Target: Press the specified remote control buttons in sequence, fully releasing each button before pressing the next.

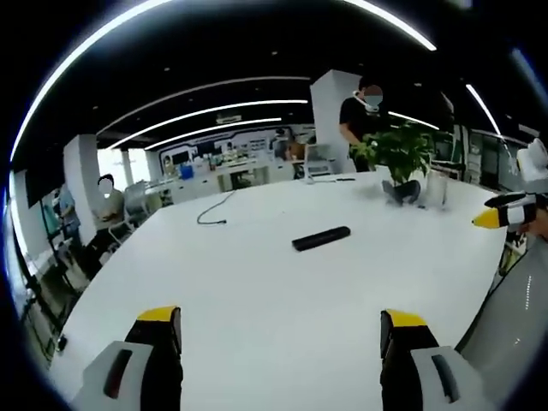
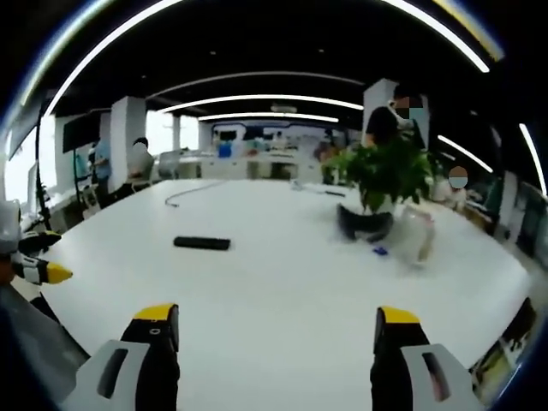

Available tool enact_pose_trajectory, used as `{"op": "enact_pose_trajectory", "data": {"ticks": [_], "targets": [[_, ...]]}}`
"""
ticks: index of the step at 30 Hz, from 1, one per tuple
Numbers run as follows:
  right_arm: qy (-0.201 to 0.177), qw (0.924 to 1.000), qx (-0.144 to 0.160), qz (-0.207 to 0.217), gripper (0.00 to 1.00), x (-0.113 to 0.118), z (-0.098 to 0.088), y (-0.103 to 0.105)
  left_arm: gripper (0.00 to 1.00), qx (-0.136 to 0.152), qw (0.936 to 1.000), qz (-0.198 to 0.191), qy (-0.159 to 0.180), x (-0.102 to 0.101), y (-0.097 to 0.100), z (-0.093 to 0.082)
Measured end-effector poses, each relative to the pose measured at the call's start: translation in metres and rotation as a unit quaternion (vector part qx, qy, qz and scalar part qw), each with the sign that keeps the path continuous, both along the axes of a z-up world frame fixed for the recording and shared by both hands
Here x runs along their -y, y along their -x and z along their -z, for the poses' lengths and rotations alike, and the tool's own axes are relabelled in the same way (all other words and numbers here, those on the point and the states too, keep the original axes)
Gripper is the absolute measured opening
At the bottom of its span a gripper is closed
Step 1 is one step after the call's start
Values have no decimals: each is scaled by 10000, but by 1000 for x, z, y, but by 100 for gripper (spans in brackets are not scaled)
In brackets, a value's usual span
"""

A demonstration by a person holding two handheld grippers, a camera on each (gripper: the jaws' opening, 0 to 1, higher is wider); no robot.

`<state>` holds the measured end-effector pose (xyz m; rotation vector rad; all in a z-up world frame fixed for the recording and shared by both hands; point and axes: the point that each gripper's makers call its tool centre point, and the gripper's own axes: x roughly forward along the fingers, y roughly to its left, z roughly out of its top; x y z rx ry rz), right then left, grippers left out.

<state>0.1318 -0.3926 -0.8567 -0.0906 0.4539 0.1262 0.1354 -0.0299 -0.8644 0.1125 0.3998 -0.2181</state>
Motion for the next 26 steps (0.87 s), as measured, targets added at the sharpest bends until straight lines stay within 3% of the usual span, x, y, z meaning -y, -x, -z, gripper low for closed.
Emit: {"op": "enact_pose_trajectory", "data": {"ticks": [5, 26], "targets": [[200, 9998, -12, -83, 93, -2, 1, 1, 100, 12, 9995, -102, 282, -3, -1, -3], [206, 9997, 18, 119, 90, 7, 1, 3, 100, -111, 9998, 18, 164, 2, 3, 4]]}}
